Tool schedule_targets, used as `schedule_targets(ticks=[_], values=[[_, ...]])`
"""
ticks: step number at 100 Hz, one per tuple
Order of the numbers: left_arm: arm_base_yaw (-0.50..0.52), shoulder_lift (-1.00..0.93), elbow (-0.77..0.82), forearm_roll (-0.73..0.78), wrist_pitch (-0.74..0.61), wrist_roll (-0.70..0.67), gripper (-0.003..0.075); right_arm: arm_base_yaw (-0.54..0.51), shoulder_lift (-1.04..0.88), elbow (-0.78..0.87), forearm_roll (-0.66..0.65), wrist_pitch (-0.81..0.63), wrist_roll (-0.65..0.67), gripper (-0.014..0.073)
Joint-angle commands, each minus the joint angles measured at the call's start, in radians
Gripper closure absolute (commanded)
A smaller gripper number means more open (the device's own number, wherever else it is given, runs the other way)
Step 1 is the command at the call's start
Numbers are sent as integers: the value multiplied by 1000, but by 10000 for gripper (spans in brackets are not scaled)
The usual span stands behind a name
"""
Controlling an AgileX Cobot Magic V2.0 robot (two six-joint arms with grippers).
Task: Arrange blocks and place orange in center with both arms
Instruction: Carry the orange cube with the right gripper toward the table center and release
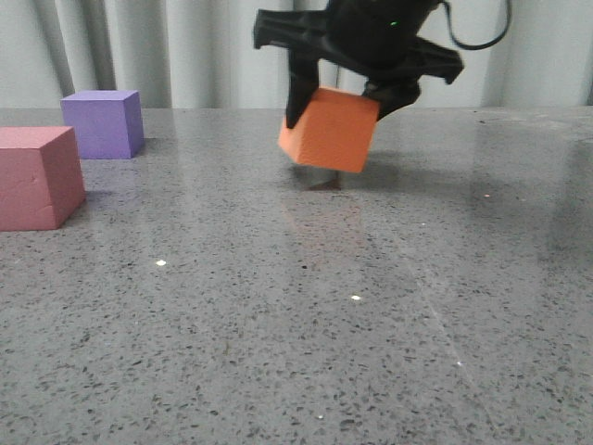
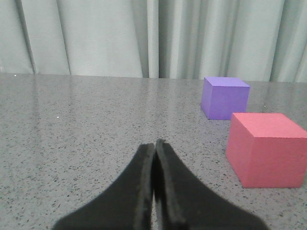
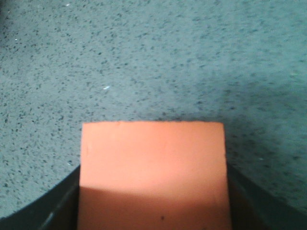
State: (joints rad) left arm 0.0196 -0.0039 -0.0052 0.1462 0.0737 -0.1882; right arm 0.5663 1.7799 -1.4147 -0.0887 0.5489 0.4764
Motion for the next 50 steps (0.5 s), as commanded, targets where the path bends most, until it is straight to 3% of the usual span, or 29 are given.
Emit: schedule_targets(ticks=[1,50], values=[[1,-31,55,-8,-92,-3,733,15,-29,-50,-15,-44,23,284],[1,-31,55,-8,-92,-3,733,21,41,-114,-53,-46,132,284]])
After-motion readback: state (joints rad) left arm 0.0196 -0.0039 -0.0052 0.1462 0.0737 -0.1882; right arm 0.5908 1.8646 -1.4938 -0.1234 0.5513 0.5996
